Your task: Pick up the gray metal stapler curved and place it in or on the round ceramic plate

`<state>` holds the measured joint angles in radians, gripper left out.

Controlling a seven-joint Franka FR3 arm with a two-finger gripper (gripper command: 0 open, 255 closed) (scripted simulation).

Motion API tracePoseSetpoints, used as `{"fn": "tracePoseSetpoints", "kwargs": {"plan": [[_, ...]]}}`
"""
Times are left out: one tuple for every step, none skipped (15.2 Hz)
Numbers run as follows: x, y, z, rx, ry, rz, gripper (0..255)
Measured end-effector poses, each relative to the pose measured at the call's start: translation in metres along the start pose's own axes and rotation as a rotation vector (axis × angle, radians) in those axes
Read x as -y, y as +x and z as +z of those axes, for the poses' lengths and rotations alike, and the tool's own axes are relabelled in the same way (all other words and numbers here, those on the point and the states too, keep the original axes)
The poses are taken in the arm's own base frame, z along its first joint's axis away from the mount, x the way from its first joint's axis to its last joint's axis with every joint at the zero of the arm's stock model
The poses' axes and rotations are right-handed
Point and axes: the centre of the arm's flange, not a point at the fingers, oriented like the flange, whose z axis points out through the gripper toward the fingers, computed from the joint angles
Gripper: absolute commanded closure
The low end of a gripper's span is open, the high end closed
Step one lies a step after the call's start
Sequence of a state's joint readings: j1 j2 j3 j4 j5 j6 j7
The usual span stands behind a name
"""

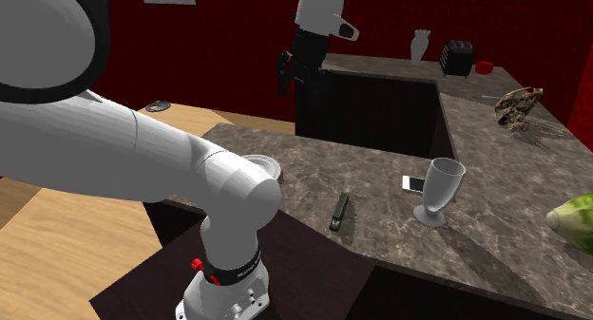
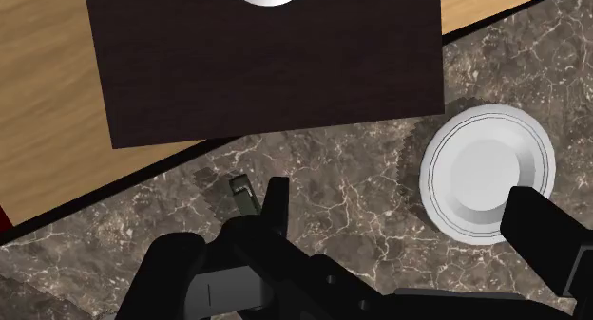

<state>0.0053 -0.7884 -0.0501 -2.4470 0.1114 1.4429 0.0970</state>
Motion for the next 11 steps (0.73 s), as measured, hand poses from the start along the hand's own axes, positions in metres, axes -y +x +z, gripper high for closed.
{"fn": "tracePoseSetpoints", "kwargs": {"plan": [[0.000, 0.000, 0.000, 0.000, 0.000, 0.000, 0], [-0.003, 0.002, 0.004, -0.003, -0.003, -0.006, 0], [-0.006, 0.005, 0.014, -0.008, -0.006, -0.015, 0], [-0.007, 0.008, 0.024, -0.015, -0.011, -0.026, 0], [-0.010, 0.013, 0.033, -0.022, -0.016, -0.037, 0], [-0.011, 0.017, 0.045, -0.029, -0.021, -0.049, 0], [-0.016, 0.022, 0.058, -0.037, -0.026, -0.061, 0], [-0.019, 0.027, 0.068, -0.045, -0.032, -0.074, 0], [-0.022, 0.033, 0.077, -0.053, -0.037, -0.086, 0], [-0.024, 0.038, 0.089, -0.060, -0.043, -0.099, 0], [-0.025, 0.042, 0.102, -0.068, -0.048, -0.112, 0]]}}
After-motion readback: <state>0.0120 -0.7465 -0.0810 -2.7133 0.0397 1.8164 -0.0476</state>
